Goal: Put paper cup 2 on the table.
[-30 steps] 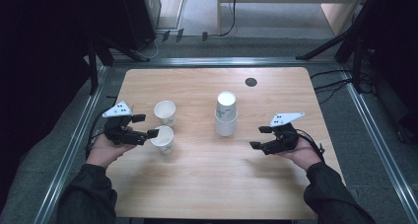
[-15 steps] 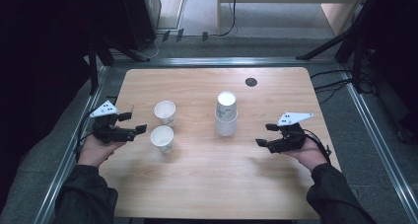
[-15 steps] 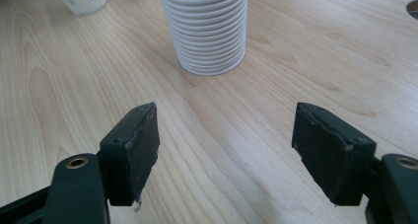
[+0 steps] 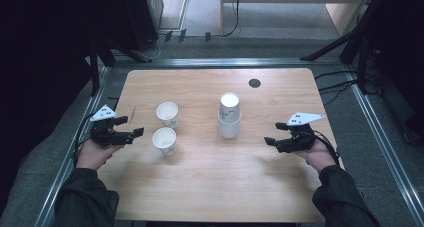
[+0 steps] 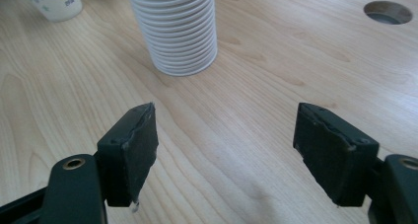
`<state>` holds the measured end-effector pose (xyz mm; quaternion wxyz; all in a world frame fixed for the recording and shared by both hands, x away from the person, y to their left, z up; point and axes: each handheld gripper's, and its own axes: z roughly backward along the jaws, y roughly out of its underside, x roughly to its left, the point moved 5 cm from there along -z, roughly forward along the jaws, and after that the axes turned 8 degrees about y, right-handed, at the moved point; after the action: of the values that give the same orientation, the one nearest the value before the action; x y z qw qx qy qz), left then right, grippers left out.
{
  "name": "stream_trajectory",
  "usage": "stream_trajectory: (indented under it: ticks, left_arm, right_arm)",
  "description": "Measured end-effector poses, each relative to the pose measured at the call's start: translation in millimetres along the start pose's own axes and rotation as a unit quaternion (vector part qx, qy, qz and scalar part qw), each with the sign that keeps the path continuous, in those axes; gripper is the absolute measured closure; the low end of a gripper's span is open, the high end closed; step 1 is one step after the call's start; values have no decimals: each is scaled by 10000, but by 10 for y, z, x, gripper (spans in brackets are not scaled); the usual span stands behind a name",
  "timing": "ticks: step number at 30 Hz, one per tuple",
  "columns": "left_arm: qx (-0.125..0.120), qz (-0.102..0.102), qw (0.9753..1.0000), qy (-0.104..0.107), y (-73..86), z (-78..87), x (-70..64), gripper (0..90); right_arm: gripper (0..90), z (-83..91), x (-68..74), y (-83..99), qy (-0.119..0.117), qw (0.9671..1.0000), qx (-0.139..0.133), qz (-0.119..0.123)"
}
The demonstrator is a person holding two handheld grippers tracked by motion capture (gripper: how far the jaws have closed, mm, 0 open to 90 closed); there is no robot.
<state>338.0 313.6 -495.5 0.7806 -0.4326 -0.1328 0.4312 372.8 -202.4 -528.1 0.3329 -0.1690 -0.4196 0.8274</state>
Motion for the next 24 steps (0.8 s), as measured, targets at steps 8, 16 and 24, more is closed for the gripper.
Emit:
stream_trajectory:
  ticks: [8,16,24]
  left_arm:
    - [80,77,9999,-132,44,-24,52,161]
    - [43,87,9999,-137,37,-21,52,160]
    - [19,142,9999,-72,28,-18,40,160]
  right_arm:
    - [246,53,-93,-1,204,9997,-133,-89]
    - [245,84,-139,-2,289,9994,-173,-123]
    - [240,68,-133,0,285,9994,-169,-82]
